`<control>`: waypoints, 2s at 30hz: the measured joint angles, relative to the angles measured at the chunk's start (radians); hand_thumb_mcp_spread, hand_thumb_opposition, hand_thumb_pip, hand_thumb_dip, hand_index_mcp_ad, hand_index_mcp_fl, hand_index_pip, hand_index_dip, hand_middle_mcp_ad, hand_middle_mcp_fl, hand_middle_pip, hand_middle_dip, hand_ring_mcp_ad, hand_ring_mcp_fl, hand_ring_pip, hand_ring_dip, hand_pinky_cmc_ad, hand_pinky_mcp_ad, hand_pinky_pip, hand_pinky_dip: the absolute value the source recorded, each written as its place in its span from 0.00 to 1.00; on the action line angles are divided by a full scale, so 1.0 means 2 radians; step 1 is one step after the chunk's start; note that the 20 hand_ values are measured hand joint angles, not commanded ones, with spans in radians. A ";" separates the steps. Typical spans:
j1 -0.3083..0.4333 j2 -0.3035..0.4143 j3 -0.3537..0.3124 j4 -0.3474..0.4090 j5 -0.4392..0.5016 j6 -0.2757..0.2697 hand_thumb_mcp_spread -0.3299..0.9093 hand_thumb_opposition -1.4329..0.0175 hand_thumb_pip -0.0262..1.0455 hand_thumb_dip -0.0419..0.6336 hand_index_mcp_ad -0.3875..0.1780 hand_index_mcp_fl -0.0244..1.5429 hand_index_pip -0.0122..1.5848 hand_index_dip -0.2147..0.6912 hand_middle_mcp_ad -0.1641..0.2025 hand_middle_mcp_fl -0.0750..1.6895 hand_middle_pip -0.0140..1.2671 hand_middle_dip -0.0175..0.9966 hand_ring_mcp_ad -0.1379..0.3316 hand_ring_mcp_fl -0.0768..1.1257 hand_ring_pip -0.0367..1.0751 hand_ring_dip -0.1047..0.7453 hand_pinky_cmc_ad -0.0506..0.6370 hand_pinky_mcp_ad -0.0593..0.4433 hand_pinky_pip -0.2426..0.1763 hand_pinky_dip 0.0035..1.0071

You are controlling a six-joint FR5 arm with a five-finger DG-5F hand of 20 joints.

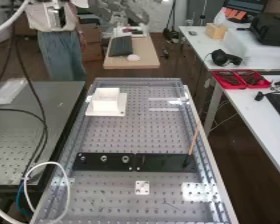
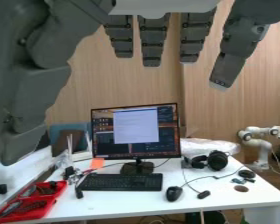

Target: Grab the larger nut and place it in the white container

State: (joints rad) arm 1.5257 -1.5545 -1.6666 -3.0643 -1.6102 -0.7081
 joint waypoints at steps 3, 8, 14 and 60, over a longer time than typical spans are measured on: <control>-0.007 -0.001 -0.017 0.015 -0.006 -0.001 0.48 0.46 0.40 0.16 0.63 0.03 0.06 0.34 0.62 0.04 0.12 0.22 0.67 0.06 0.11 0.28 0.68 0.81 0.32 0.66; -0.023 -0.002 -0.038 0.031 -0.021 0.003 0.48 0.45 0.46 0.16 0.63 0.03 0.06 0.31 0.64 0.04 0.12 0.22 0.68 0.06 0.11 0.28 0.68 0.81 0.31 0.67; -0.046 -0.005 -0.068 0.056 -0.047 0.013 0.47 0.46 0.47 0.19 0.63 0.04 0.06 0.26 0.63 0.04 0.12 0.22 0.69 0.06 0.11 0.28 0.68 0.81 0.31 0.67; -0.161 -0.133 -0.242 0.343 -0.115 0.006 0.53 0.37 0.65 0.30 0.37 0.03 0.95 0.24 0.63 0.05 0.12 0.23 0.68 0.06 0.11 0.28 0.68 0.81 0.32 0.57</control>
State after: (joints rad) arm 1.2041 -1.8211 -2.1512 -2.3785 -1.8411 -0.6962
